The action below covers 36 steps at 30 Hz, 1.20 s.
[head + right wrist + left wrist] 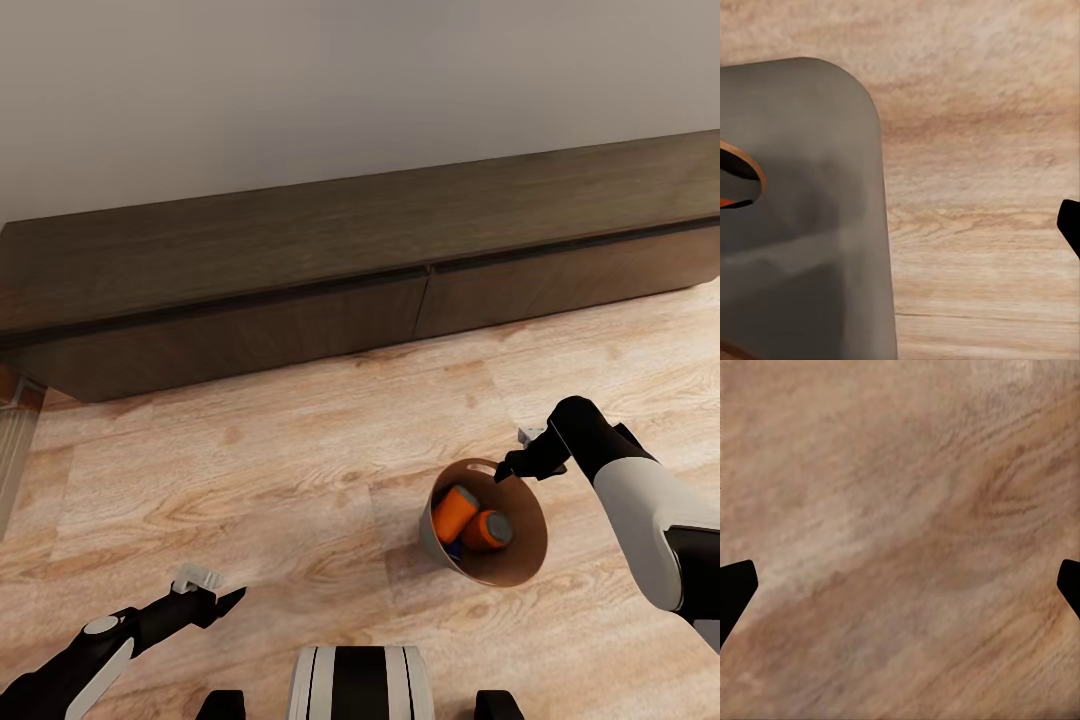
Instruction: Put the three can of soda from the living room inside the tash can in the kitchen.
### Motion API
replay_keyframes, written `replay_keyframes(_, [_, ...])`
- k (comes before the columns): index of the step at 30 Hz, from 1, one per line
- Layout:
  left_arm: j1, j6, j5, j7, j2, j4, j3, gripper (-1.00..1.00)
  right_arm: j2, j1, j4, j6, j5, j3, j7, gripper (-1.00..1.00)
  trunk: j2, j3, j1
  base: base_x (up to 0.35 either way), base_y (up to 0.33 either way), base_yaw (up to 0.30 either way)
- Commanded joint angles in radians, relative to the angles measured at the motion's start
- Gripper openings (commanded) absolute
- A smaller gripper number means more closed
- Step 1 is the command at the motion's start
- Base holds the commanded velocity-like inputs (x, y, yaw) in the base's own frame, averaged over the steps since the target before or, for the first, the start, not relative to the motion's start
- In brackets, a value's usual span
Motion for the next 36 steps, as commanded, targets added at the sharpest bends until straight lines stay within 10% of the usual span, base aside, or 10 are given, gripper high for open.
replay_keyframes(1, [0.0,0.0,0.0,0.0,0.0,0.0,0.0,1.0,0.0,0.0,0.0,0.0,0.002,0.0,-0.002,1.0,0.0,0.0,0.0,0.0,0.0,0.0])
replay_keyframes(19, [0.0,0.0,0.0,0.003,-0.001,0.001,0.0,1.0,0.0,0.001,0.0,0.0,0.005,0.005,-0.002,1.0,0.0,0.0,0.0,0.0,0.0,0.0])
replay_keyframes(36, [0.0,0.0,0.0,0.003,-0.001,0.03,-0.002,1.0,0.0,0.001,-0.001,0.0,0.005,0.005,-0.002,1.0,0.119,0.053,-0.065,0.0,0.0,0.0])
